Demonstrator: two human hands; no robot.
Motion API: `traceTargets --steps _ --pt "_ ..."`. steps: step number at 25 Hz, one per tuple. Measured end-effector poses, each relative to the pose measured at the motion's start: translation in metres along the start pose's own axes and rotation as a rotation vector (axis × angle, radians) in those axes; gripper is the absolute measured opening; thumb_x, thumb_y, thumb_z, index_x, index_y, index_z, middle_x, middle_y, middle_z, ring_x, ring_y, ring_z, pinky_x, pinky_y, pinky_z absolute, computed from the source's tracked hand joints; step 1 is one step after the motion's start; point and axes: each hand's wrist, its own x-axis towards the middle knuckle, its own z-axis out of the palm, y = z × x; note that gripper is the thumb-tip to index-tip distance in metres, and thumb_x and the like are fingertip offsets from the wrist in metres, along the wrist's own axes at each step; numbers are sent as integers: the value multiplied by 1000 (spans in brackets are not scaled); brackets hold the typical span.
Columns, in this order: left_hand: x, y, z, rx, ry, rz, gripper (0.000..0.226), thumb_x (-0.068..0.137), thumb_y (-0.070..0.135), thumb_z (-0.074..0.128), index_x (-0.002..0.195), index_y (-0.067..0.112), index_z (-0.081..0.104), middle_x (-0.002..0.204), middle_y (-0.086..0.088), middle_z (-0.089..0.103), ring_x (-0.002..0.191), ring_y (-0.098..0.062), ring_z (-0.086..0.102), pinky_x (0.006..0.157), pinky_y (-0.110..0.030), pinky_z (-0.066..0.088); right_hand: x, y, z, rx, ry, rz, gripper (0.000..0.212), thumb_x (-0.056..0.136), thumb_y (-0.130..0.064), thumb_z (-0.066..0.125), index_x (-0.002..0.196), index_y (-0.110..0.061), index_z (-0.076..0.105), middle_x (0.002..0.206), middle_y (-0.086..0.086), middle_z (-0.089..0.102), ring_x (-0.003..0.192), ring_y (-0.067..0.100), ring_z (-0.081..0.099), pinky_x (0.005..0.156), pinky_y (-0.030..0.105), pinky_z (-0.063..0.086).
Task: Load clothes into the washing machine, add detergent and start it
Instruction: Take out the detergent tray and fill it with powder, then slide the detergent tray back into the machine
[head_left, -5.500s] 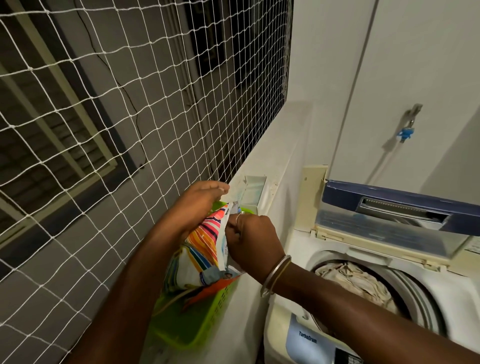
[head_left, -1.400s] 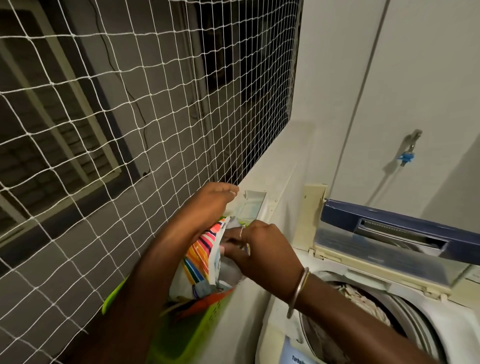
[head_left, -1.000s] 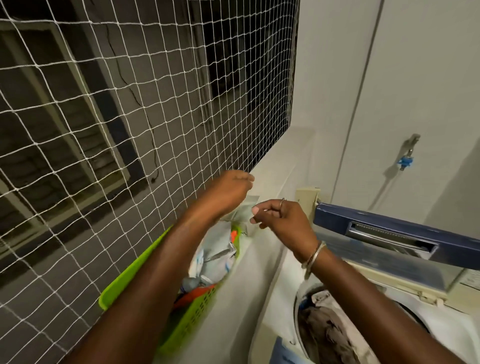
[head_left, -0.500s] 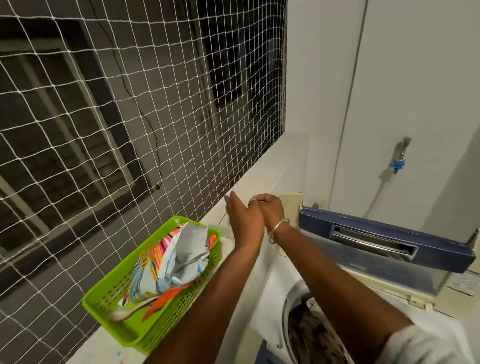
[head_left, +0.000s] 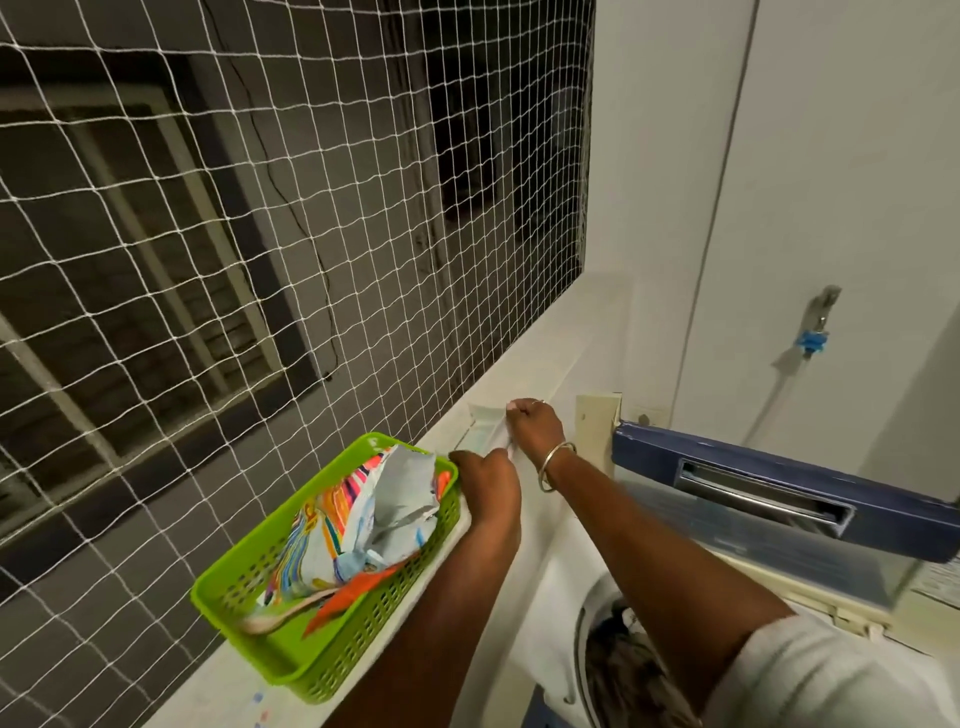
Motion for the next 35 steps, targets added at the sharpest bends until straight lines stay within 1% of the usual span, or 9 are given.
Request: traceTargets --steps 3,7,13,18,22,28,31,33,35 --pt "5 -9 -1 30 -13 8 50 87 23 49 130 1 40 132 -23 50 120 -39 52 105 -49 41 -4 5 -6 44 29 25 20 91 -30 60 83 -18 74 92 1 72 86 18 63 81 28 48" --pt "2 -20 -3 32 -77 115 61 92 15 47 150 8 28 152 -15 39 136 -32 43 114 -44 34 -23 16 -16 73 110 50 22 91 -28 65 100 -11 76 98 3 73 90 20 65 83 26 47" --pt "-4 -38 0 50 -110 251 65 95 11 45 156 19 23 158 -8 35 142 -27 39 118 -43 32 -59 45 -40 158 257 80 18 90 -23 68 103 -11 73 101 4 72 94 21 66 89 32 51" --pt "-22 -62 6 52 -162 357 59 98 4 46 153 21 33 153 -3 44 139 -22 44 116 -35 35 -95 64 -62 241 400 51 13 88 -19 71 98 -11 69 91 6 70 82 16 65 76 30 54" --pt "-31 -98 18 79 -252 324 54 99 3 48 150 17 39 148 -1 49 135 -19 48 109 -25 36 -126 98 -80 261 451 94 14 89 -21 70 98 -11 66 91 6 71 81 17 67 67 24 53" --pt "-41 -168 50 191 -408 240 50 97 6 50 145 20 47 142 9 52 127 -8 51 108 -29 43 -168 167 -107 311 573 296 12 82 -9 73 90 -4 66 83 15 71 74 28 67 71 39 56" --pt "-40 -193 70 266 -434 188 30 91 13 46 115 19 63 116 2 70 108 -17 66 93 -42 57 -180 199 -117 350 586 354 23 71 -12 75 91 -3 68 83 14 72 71 24 66 72 39 55" --pt "-40 -201 83 262 -417 109 20 94 14 45 92 15 64 95 1 71 91 -17 70 80 -39 60 -185 223 -123 411 591 418 30 66 -14 76 95 -9 71 89 13 75 80 27 70 78 42 57" --pt "-42 -213 95 244 -429 19 23 98 24 47 99 16 68 100 1 73 91 -15 70 81 -36 60 -191 246 -131 432 601 468 31 67 -14 78 97 -14 72 94 11 76 86 26 71 82 40 58"
